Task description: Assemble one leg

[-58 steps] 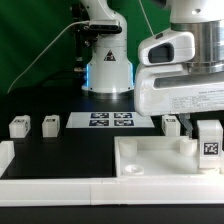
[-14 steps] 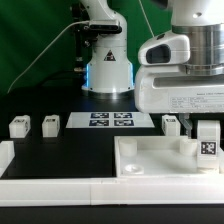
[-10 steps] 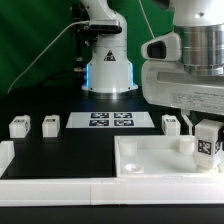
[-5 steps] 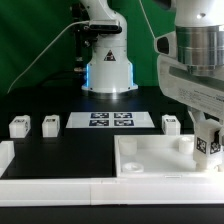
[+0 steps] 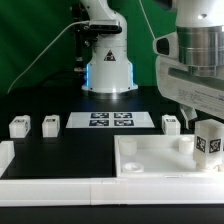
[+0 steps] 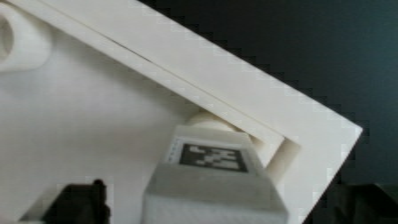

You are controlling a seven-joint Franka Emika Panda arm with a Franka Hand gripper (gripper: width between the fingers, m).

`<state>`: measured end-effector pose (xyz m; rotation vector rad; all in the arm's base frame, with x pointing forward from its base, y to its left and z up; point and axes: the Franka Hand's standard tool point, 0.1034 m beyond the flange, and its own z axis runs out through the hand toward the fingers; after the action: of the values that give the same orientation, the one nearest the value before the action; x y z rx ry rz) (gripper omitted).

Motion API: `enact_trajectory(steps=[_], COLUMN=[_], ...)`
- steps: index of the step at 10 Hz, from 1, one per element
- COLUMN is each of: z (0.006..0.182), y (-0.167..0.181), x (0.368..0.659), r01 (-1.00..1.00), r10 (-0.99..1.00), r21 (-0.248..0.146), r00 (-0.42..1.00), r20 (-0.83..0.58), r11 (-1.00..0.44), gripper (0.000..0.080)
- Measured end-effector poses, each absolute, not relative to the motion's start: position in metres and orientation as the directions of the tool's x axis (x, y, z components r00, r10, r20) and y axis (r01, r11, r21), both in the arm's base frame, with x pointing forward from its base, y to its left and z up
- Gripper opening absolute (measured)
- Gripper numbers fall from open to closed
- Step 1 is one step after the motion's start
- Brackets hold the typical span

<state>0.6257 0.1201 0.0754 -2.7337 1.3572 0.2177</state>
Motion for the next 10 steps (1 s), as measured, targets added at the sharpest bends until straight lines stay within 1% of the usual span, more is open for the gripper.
enact_trajectory(steps=[1, 2, 3, 5, 7, 8, 9, 10], z=[0.0755, 0.0755, 0.0754, 0.0756, 0.0756, 0.0756, 0.076, 0.0765], y=[0.1181, 0.1181, 0.1179, 0.1197, 0.1208, 0.1196, 0.1188, 0.1187], x=[0.6258, 0.625, 0.6238, 0.6229, 0.6226, 0.6228, 0.6235, 0.6239], r01=[-0.713, -0.666, -0.567, -0.4, -0.255, -0.112, -0.003, 0.05], r10=[-0.7, -0.653, -0.554, -0.385, -0.241, -0.1, 0.008, 0.061], r21=[-0.03, -0.037, -0.052, -0.076, -0.093, -0.101, -0.105, -0.11], r00=[0.695, 0.74, 0.817, 0.91, 0.961, 0.988, 0.994, 0.993], r20=[-0.162, -0.163, -0.162, -0.151, -0.137, -0.119, -0.106, -0.101], r11=[-0.701, -0.745, -0.822, -0.914, -0.962, -0.989, -0.994, -0.993], gripper=[0.0644, 0.0644, 0.0648, 0.0648, 0.0648, 0.0648, 0.0648, 0.0648])
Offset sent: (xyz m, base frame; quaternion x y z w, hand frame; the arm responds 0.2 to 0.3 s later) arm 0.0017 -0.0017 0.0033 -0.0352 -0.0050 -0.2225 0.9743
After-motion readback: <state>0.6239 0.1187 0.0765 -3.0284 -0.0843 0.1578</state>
